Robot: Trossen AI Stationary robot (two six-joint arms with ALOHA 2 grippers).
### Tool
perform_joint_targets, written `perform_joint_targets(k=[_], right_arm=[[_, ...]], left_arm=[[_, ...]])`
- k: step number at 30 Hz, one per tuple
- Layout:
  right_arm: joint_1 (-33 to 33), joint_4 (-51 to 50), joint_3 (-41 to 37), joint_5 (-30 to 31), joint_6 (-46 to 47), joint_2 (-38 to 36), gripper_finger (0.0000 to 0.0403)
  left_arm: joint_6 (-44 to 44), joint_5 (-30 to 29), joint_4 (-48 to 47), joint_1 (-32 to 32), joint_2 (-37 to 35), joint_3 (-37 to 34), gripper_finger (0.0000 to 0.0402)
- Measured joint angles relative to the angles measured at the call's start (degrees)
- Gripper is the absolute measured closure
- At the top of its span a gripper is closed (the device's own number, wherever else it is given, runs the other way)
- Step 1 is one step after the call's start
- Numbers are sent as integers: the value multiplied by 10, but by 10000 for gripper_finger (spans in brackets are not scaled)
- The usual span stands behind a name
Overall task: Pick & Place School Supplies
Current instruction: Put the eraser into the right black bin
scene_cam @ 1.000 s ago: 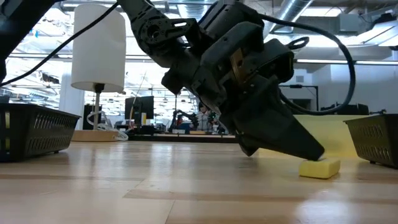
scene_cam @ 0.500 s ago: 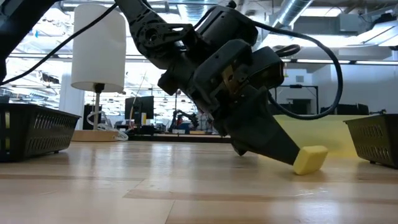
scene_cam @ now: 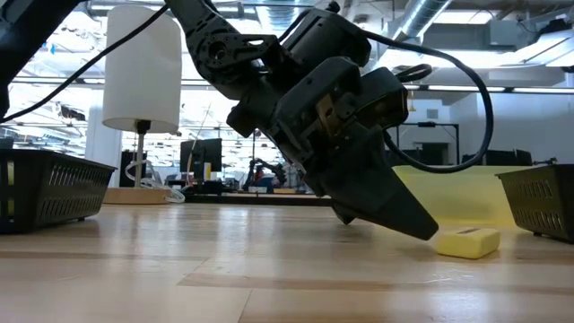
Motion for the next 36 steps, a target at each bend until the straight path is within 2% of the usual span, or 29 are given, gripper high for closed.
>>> perform_joint_targets(k=[13, 36], right_arm=[[0, -2, 0, -1, 0, 0, 403], [0, -4, 0, -1, -1, 0, 403]], left_arm=[[-18, 0, 20, 6, -26, -5, 401], [-35, -1, 68, -17, -27, -1, 401]])
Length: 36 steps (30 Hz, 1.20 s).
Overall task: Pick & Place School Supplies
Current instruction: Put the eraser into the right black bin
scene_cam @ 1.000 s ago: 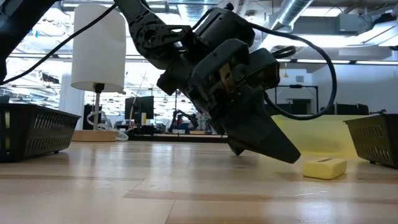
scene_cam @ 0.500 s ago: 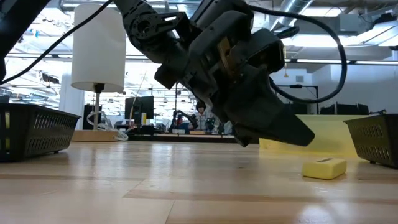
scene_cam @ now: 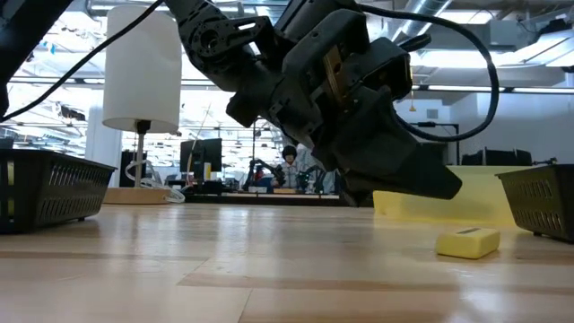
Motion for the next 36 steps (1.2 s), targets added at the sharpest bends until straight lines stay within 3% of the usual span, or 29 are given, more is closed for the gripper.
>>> perform_joint_targets(k=[21, 31, 36], right_arm=[[0, 0, 0, 0, 0, 0, 403], [1, 0, 0, 0, 0, 0, 403], [10, 0, 0, 0, 0, 0, 403]], left_arm=[[-2, -3, 8, -3, 1, 1, 401], [-58, 51, 110, 9, -2, 40, 401], [-47, 30, 59, 12, 6, 42, 401]])
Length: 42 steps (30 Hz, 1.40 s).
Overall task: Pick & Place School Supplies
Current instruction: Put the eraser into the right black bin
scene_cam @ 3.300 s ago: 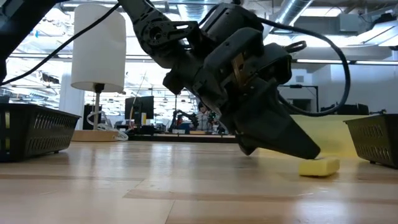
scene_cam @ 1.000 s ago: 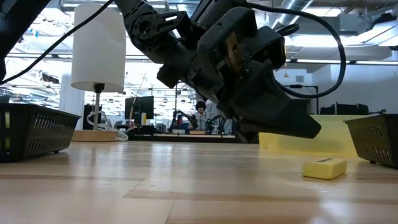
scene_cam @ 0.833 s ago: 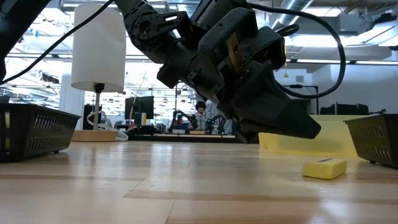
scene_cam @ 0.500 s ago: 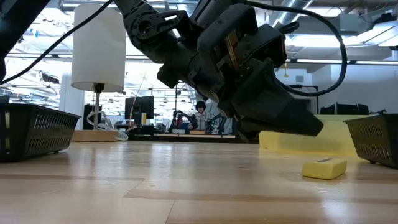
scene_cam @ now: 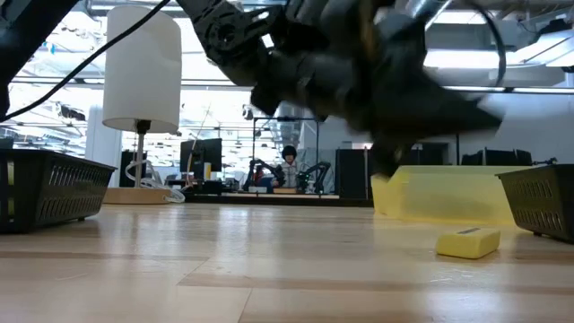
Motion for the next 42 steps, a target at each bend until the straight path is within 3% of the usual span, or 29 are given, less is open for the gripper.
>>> perform_joint_targets(k=[5, 19, 30, 42], right_arm=[[6, 0, 0, 0, 0, 0, 403], [5, 1, 0, 0, 0, 0, 403], [5, 0, 0, 0, 0, 0, 403], [5, 0, 0, 0, 0, 0, 403]], left_arm=[[35, -13, -72, 0, 9, -1, 401], [33, -4, -62, -23, 43, 1, 401], [51, -21, -132, -9, 41, 2, 401], [50, -34, -148, -1, 42, 1, 401]])
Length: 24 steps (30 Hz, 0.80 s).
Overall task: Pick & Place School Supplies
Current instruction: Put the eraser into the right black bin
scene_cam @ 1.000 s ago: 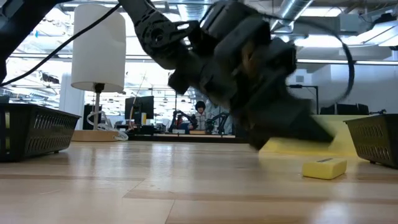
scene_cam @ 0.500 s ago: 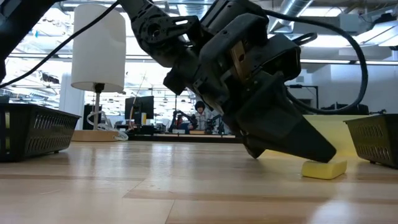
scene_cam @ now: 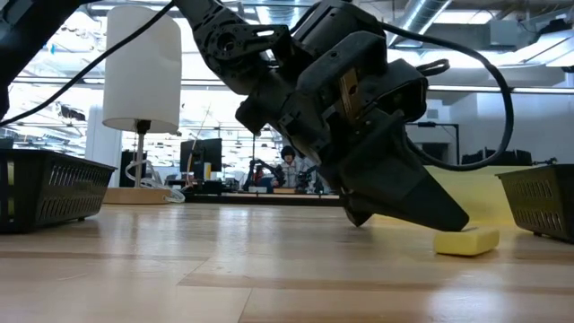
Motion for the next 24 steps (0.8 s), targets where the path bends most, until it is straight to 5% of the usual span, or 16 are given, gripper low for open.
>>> perform_joint_targets(k=[24], right_arm=[[0, 0, 0, 0, 1, 0, 403]], left_arm=[[30, -16, -42, 24, -1, -1, 401]])
